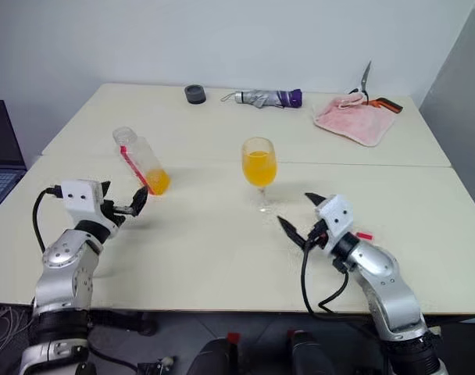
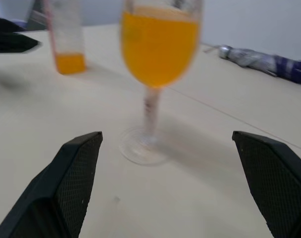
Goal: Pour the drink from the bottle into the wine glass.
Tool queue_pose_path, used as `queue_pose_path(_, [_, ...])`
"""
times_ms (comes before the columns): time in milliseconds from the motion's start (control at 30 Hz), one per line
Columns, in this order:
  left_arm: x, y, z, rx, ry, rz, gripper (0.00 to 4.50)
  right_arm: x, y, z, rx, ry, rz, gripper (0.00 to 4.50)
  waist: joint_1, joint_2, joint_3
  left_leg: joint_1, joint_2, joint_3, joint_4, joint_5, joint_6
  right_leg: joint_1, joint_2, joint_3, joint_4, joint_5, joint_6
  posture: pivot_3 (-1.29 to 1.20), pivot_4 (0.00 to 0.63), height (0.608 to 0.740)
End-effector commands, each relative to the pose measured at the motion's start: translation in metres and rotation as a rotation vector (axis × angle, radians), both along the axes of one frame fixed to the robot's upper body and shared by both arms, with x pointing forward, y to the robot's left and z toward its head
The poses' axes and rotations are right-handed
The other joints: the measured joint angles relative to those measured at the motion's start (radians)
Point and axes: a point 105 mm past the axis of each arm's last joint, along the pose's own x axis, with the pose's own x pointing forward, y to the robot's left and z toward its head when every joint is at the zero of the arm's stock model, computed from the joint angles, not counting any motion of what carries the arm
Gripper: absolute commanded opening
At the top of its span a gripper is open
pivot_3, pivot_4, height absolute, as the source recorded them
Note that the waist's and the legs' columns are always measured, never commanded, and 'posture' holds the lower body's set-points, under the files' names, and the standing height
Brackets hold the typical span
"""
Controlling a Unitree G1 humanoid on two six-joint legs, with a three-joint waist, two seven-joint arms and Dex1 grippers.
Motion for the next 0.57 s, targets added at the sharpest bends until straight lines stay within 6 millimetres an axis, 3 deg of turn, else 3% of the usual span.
queue_pose_path(33, [-0.019,0.000,0.012,0.005,-0.064,0.055,4.48,0.008,-0.015,0.000,0.026,-0.069,-0.092,4.50,0.001,0.000,0.000,0.000,0.000,0.000,0.000,0.000,0.000,0.000,0.000,0.001,0.000,0.000,0.000,0.00,0.150,0.740])
queue_pose_path(200, [-0.036,-0.003,0.003,-0.022,-0.065,0.115,4.48,0.023,-0.028,-0.010,0.109,-0.052,-0.196,4.50,0.002,0.000,0.000,0.001,-0.001,0.001,0.000,0.000,0.000,0.000,0.001,0.001,0.000,0.000,0.000,0.00,0.150,0.740])
queue_pose_path(567, [-0.035,-0.002,0.005,-0.028,-0.084,0.125,4.48,0.037,-0.035,-0.012,0.128,-0.058,-0.245,4.50,0.002,0.000,0.000,0.002,-0.002,0.002,-0.001,0.000,0.000,0.000,0.003,0.002,0.000,0.000,0.000,0.00,0.150,0.740])
